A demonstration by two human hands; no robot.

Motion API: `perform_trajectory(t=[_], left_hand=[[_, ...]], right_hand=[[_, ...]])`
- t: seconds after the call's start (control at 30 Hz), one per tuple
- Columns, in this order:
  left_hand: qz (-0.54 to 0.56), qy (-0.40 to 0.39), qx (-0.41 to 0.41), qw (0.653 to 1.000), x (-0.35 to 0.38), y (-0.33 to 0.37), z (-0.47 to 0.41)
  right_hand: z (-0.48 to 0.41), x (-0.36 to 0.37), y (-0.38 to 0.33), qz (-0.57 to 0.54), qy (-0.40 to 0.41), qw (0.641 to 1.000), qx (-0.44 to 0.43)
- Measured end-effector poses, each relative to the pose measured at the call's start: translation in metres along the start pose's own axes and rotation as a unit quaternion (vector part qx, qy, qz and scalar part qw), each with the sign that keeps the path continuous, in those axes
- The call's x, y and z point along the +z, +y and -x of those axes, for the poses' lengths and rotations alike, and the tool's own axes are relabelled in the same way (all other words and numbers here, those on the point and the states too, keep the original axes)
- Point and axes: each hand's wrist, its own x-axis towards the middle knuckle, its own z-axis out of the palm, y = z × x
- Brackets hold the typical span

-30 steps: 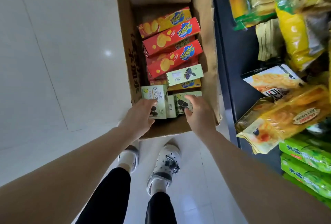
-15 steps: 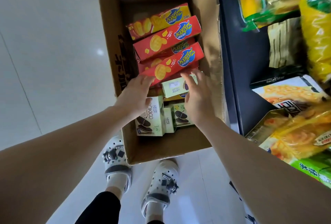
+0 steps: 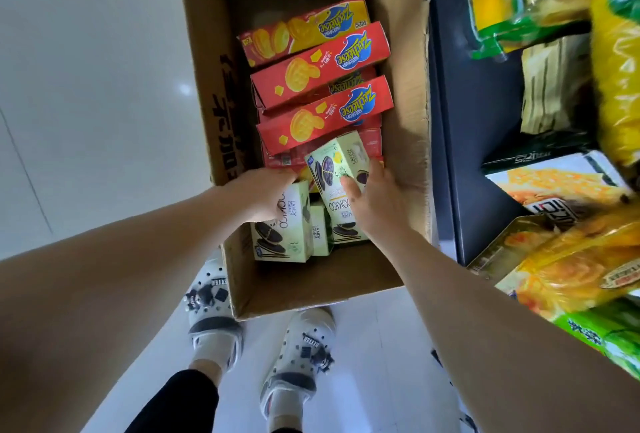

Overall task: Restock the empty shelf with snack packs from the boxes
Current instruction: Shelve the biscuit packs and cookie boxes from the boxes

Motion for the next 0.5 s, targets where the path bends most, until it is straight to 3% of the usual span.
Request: perform_trajectory(t=[0.2,0.3,0.33,0.4,0.5], left_hand=[[0.099,-0.074,-0.049,0.991,0.003,0.010,-0.005],[0.033,-0.056,-0.045,0.997,0.000,0.019,0.020],[0.015,-0.045,-0.044,0.998,-0.001,0.022,0.033],[0.032,-0.013,-0.061,0.998,-0.004,0.030,0.062],[0.160,0.058,-0.125,0.978,-0.012,0.050,0.106]], right_hand=[[0.027,-0.001,0.021,-0.095,-0.028,0.993,0.064],[0.042,-0.017,0.022,-0.184,-0.053,0.978,0.086],[0.048,-0.026,0.019,-0.244,-0.069,0.961,0.113],[0.065,-0.048,0.006,-0.387,-0.123,0.893,0.191],[0.094,-0.086,-0.007,-0.506,-0.170,0.813,0.232]])
